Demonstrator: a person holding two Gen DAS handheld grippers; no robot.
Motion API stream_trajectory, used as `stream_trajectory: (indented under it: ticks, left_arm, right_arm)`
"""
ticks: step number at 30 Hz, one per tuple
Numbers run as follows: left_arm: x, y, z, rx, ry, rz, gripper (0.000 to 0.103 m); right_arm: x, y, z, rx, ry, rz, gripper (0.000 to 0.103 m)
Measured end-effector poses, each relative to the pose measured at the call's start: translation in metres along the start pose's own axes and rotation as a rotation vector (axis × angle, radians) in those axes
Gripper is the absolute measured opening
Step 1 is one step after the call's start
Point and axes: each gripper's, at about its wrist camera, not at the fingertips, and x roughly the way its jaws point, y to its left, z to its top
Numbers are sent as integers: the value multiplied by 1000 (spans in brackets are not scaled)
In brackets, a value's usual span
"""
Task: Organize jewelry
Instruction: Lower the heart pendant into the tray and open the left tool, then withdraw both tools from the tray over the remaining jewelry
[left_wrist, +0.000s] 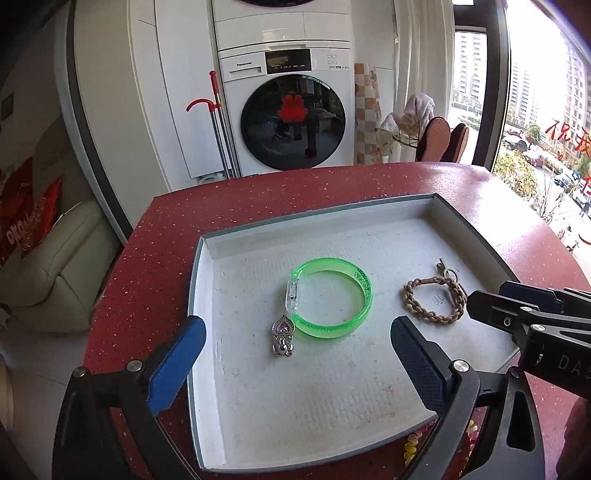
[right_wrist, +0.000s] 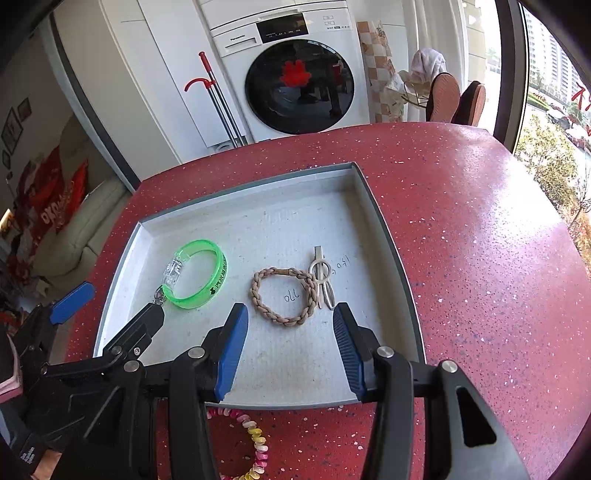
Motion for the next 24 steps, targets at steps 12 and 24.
stream_trajectory:
  ticks: [12,24]
  left_arm:
    - [-27,23,-7,-77,-7,-37,103]
    - [-69,43,-38,-102,-1,-35,103]
  right_arm:
    - [-28,10,-16,-5,-50,24,89]
    - [-58,25,-38,-37,-86,42,103]
